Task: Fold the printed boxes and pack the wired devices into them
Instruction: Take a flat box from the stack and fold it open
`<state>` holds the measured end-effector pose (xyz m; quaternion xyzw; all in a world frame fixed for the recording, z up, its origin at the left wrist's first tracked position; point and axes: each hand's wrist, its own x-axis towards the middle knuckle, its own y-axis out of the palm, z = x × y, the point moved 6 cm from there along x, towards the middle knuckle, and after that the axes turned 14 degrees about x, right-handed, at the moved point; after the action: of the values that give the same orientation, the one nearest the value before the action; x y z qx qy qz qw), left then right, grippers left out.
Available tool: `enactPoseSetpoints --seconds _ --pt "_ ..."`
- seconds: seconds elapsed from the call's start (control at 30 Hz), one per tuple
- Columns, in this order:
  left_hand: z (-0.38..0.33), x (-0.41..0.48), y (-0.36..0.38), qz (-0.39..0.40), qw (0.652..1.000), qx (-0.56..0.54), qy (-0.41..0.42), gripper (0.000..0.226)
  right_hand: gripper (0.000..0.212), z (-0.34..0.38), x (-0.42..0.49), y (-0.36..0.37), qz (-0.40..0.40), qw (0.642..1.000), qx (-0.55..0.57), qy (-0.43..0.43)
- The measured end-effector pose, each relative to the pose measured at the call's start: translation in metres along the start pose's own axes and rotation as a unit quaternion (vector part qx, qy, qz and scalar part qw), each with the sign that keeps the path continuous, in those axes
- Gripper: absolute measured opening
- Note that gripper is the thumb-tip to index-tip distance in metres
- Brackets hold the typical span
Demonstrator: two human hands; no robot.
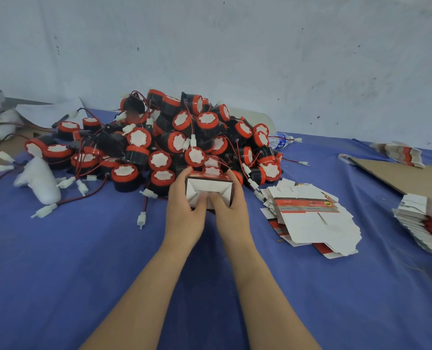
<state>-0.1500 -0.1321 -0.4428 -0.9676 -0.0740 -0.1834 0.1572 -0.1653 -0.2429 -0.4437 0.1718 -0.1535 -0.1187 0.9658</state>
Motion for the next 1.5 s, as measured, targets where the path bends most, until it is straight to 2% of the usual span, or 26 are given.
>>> enactPoseSetpoints --seconds 0.1,0.2,0.3,0.37,0.43,0.57,0.63,0.7,0.77,0.83,0.87,1.0,1.1,1.17,1.37,1.43,1.5 --pt "0.002 0.003 -0.001 0.0 0.999 -0.034 -0.014 0.051 0.051 0.0 0.004 -0.001 0.032 0.999 0.023 0.023" --pt "0.011 0.005 -0.001 0.01 0.991 -0.11 -0.08 0.049 0.044 -0.001 0.005 -0.003 0.047 0.996 0.036 0.064" --pt "0.014 0.005 0.0 0.024 0.979 -0.176 -0.102 0.045 0.017 -0.002 0.004 -0.001 0.06 0.991 0.065 0.104" --pt "0.014 0.006 -0.003 0.003 0.98 -0.174 -0.101 0.043 0.021 -0.001 0.005 -0.004 0.045 0.991 0.073 0.102" --pt "0.017 0.007 -0.005 -0.022 0.974 -0.189 -0.121 0.04 0.018 0.006 0.007 -0.012 0.009 0.997 0.046 0.062" --pt "0.023 0.006 -0.001 -0.011 0.943 -0.271 -0.191 0.033 0.03 0.009 0.004 -0.01 -0.031 0.994 0.087 0.052" --pt "0.024 0.003 0.005 0.019 0.913 -0.331 -0.236 0.032 0.038 0.007 0.002 -0.002 -0.021 0.99 0.124 0.064" --pt "0.024 0.0 0.008 0.045 0.894 -0.365 -0.256 0.035 0.041 0.004 -0.001 0.008 0.021 0.989 0.131 0.073" --pt "0.02 0.001 0.005 0.045 0.915 -0.332 -0.225 0.038 0.03 0.003 -0.002 0.013 0.052 0.989 0.117 0.07" --pt "0.012 0.001 0.005 0.049 0.94 -0.289 -0.172 0.038 0.016 0.004 -0.002 0.011 0.042 0.989 0.127 0.065" --pt "0.008 0.0 0.007 0.061 0.946 -0.279 -0.152 0.038 0.016 0.004 -0.001 0.009 0.028 0.985 0.155 0.071" --pt "-0.003 -0.004 0.021 0.105 0.947 -0.28 -0.118 0.039 0.054 0.001 -0.003 0.006 -0.013 0.953 0.278 0.119" --pt "-0.005 -0.006 0.023 0.108 0.96 -0.24 -0.097 0.054 0.046 0.0 -0.003 0.006 -0.026 0.948 0.295 0.119" --pt "-0.002 -0.005 0.021 0.092 0.965 -0.23 -0.091 0.054 0.039 0.0 -0.003 0.006 -0.025 0.946 0.299 0.12" --pt "-0.004 -0.003 0.02 0.09 0.946 -0.298 -0.086 0.045 0.041 0.007 -0.003 0.006 0.031 0.961 0.244 0.123" --pt "-0.002 -0.002 0.02 0.104 0.942 -0.304 -0.097 0.038 0.031 0.013 -0.004 0.008 0.067 0.965 0.226 0.113" --pt "0.003 -0.004 0.02 0.123 0.953 -0.254 -0.113 0.039 0.014 0.022 -0.004 0.01 0.087 0.985 0.133 0.062"
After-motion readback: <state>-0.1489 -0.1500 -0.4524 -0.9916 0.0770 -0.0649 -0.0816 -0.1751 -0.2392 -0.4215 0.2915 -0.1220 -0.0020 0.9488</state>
